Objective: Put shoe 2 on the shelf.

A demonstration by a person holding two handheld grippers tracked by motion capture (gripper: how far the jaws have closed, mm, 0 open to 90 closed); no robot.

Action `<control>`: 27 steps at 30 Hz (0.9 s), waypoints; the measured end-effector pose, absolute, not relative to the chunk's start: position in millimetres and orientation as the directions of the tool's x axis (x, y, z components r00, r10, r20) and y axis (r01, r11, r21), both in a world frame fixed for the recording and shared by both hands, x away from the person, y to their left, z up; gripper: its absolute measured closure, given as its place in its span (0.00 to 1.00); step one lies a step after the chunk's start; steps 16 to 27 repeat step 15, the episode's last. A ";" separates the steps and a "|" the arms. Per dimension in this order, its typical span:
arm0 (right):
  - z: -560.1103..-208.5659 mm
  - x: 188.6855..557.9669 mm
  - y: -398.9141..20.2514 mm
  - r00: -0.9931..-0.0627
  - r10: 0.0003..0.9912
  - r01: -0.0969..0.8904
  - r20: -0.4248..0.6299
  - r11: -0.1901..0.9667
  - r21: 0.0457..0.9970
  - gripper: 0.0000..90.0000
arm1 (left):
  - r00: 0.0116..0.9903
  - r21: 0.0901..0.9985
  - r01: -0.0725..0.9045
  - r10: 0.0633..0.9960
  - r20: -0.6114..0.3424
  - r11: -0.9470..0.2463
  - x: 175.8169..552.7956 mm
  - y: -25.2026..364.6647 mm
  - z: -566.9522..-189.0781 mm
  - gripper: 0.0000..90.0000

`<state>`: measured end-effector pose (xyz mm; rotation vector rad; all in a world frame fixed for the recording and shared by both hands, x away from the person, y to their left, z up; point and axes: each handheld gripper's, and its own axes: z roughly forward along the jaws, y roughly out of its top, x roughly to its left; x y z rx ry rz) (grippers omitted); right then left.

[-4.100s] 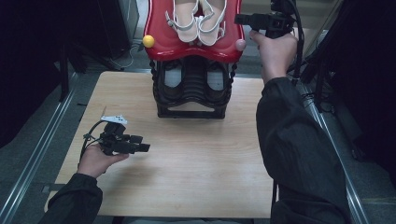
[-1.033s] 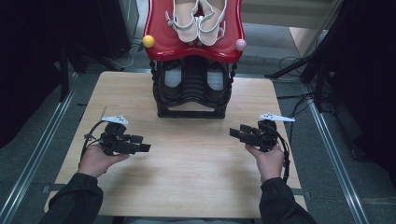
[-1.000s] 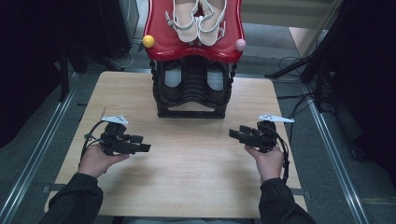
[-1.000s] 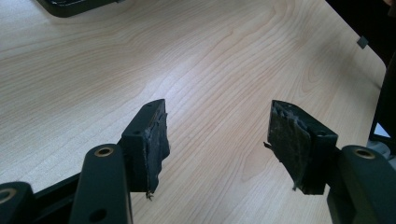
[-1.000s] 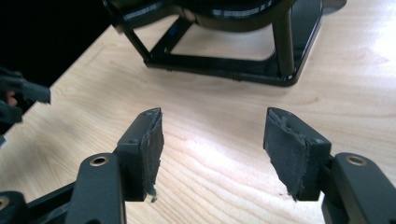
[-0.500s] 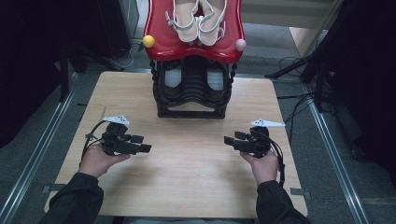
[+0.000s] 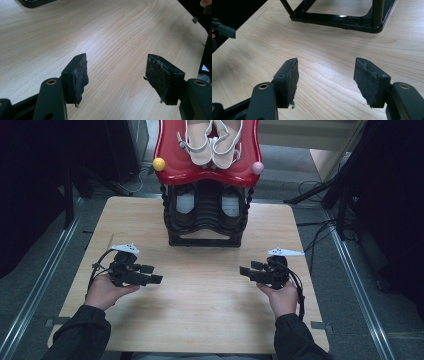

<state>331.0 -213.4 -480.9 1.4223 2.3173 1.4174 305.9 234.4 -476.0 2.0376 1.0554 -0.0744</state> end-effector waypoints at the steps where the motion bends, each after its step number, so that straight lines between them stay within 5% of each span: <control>1: -481.0 331.1 -213.5 -0.568 0.735 0.665 0.370 0.145 0.732 0.42 | 0.645 0.640 0.703 0.656 -0.392 -0.309 306.1 234.3 -476.1 0.38; 27: -484.7 333.6 -212.6 -0.576 0.729 0.670 0.370 0.162 0.724 0.40 | 0.654 0.650 0.692 0.653 -0.382 -0.313 305.6 227.7 -479.5 0.29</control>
